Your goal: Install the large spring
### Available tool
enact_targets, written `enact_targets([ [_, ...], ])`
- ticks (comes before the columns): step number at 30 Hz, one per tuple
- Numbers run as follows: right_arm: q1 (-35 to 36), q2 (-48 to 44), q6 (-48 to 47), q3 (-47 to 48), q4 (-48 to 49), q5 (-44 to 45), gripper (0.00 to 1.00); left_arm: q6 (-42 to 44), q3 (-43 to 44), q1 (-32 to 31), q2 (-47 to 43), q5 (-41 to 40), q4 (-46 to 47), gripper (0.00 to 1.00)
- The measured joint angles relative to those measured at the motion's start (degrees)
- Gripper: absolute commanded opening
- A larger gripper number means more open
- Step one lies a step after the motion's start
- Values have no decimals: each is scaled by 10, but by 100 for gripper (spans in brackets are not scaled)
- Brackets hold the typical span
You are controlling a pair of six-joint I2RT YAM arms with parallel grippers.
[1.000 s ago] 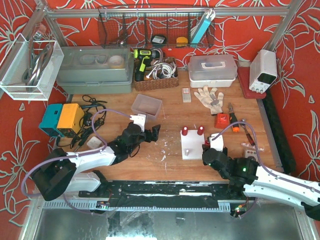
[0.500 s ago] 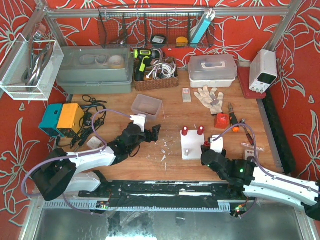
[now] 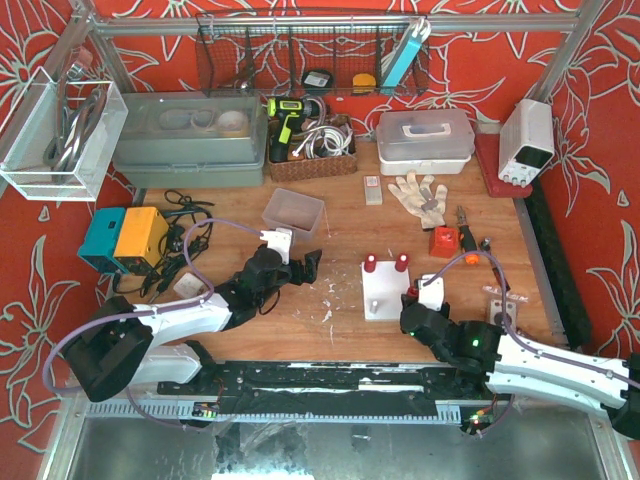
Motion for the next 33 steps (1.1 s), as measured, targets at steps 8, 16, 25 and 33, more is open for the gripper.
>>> enact_targets([
  [8, 0, 18, 10, -13, 10, 3, 29, 0, 0, 0, 0, 0, 0, 100],
  [16, 0, 15, 14, -13, 10, 3, 51, 2, 0, 0, 0, 0, 0, 100],
  [25, 0, -10, -9, 11, -22, -5, 75, 2, 0, 0, -5, -4, 0, 100],
  [33, 0, 11, -122, 188, -85, -4, 98, -44, 35, 0, -5, -60, -77, 100],
])
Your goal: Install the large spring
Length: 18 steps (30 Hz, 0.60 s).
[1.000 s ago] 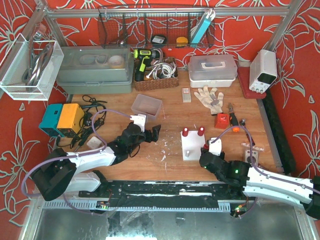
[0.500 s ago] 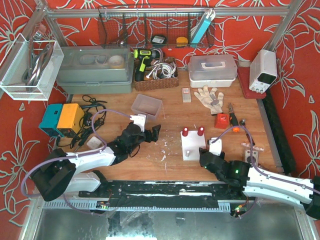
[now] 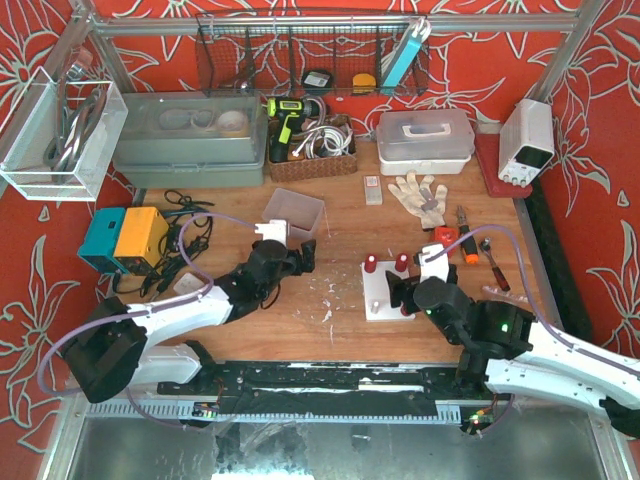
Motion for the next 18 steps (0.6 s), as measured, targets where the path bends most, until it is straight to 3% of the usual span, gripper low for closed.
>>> enact_targets([
  [3, 0, 27, -50, 50, -8, 1, 99, -37, 47, 5, 0, -19, -51, 97],
  [6, 0, 47, -96, 74, -9, 1, 99, -57, 99, 17, 7, -24, -97, 78],
  [13, -4, 62, -177, 77, 3, -2, 99, -114, 224, 70, 68, -26, -219, 76],
  [16, -8, 47, -200, 71, 23, -16, 99, -62, 285, 74, 108, -6, -259, 75],
  [18, -10, 36, -213, 63, 35, -29, 99, 7, 329, 78, 142, 20, -279, 68],
])
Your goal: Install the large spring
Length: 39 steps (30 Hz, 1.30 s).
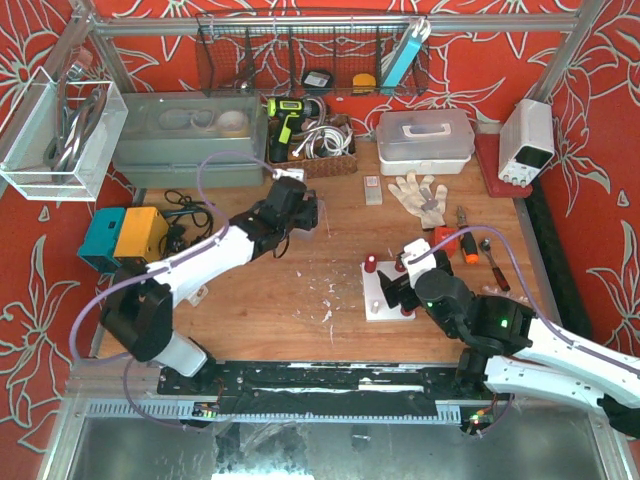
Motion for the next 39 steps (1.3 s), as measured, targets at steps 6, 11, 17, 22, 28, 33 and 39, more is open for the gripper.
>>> enact_targets([
  [6, -4, -19, -24, -18, 23, -24, 99, 95, 97, 41, 74, 20, -94, 73],
  [11, -9, -19, -32, -31, 38, -35, 99, -56, 146, 76, 78, 33, -136, 56],
  [17, -16, -5, -34, -32, 53, -51, 99, -363, 185, 71, 94, 71, -226, 55],
  [22, -16, 10, -33, -32, 58, -60, 99, -506, 316, 71, 196, 124, -323, 58],
  [28, -67, 49, -22, -35, 61, -75, 99, -585, 455, 75, 323, 155, -464, 59],
  [33, -142, 104, -9, -35, 62, -121, 99, -595, 550, 87, 415, 177, -557, 59],
  [39, -145, 106, 0, -35, 78, -155, 99, -593, 608, 106, 481, 191, -629, 60],
])
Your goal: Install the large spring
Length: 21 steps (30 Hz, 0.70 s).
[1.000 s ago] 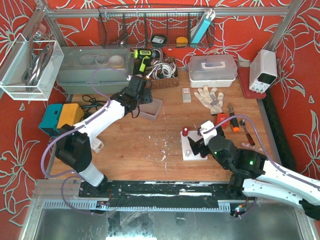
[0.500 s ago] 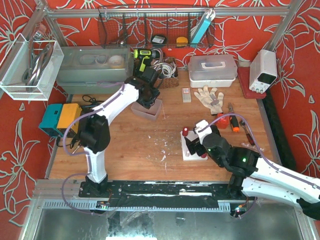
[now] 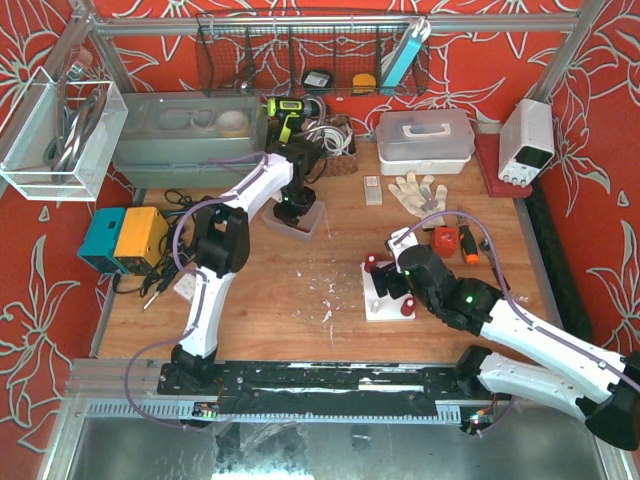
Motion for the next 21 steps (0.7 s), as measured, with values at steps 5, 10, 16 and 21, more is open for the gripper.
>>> enact_targets([
  [5, -1, -5, 3, -3, 14, -6, 99, 4, 6, 12, 15, 13, -25, 60],
  [10, -1, 4, 3, -5, 17, -7, 99, 5, 21, 16, 22, 23, -39, 60],
  [16, -1, 17, 3, -11, 26, -8, 99, 11, 28, 16, 40, 37, -42, 61],
  [21, -1, 18, 3, -12, 29, -8, 99, 14, 23, 16, 57, 44, -38, 60],
])
